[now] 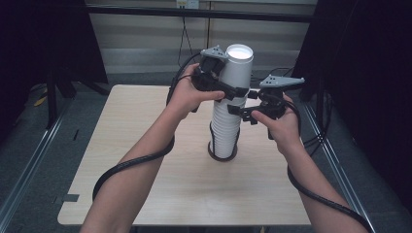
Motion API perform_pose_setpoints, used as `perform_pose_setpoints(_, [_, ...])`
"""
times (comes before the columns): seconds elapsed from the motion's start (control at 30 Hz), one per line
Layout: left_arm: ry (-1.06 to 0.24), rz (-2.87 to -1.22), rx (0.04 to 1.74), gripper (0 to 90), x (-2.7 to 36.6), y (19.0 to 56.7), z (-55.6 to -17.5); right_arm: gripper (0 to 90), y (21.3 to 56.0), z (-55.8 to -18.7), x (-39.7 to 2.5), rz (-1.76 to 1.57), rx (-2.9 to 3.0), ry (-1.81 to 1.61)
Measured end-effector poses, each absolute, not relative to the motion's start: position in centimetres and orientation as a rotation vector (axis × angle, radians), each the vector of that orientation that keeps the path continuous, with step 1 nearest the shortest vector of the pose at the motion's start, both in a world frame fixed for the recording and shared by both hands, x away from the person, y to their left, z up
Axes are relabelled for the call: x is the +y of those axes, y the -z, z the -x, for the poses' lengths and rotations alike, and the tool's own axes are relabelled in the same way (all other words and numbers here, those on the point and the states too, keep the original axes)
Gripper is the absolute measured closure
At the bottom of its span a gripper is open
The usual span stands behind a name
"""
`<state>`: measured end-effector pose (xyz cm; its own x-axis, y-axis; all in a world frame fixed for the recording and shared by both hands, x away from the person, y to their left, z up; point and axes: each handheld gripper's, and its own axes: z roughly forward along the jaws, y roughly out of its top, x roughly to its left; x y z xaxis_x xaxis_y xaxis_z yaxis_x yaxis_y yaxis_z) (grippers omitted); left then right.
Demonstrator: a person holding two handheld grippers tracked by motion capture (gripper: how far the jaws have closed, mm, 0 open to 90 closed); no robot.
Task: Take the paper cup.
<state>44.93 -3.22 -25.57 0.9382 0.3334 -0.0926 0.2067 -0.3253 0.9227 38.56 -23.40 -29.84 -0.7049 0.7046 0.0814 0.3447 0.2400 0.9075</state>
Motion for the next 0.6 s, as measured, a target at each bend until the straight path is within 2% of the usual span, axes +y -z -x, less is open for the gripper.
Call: perform_pose_setpoints(0.6, [-0.163,-1.899,0.394,10.9,-2.5,23.1,-44.8,11.6,30.1,-38.5,-23.3,-0.962,2.152,-1.470])
